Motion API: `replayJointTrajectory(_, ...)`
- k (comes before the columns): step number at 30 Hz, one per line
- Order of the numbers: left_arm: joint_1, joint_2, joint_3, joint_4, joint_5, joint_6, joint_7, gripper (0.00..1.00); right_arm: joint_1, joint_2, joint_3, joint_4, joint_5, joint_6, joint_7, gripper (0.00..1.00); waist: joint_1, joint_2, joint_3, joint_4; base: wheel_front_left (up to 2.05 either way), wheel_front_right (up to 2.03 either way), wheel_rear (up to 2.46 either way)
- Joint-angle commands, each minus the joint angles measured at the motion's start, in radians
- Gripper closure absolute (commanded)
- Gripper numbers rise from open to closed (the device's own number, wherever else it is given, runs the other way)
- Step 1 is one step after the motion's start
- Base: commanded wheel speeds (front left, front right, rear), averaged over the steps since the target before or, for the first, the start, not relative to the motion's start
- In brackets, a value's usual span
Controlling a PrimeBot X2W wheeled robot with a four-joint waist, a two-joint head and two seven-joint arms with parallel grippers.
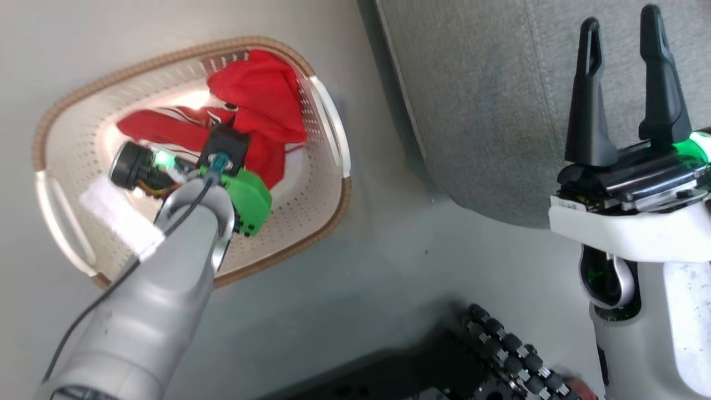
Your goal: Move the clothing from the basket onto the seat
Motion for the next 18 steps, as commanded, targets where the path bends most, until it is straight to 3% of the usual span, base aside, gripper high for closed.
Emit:
replayJointTrajectory(1,0.058,0.015,0.016,-0.045,-0.007,0.011,-0.003,1.0,0.021,-0.002,0.0,0.008,-0.01,-0.002,-0.001,0.0,0.0,0.0,-0.15,0.071,0.0,0.0,0.0)
replayJointTrajectory(18,0.516,-0.014,0.238,-0.525,0.015,0.042,-0.003,1.0,0.247,-0.002,0.044,0.114,-0.069,-0.002,0.0,0.0,0.0,0.0,-0.59,0.16,0.0,0.0,0.0)
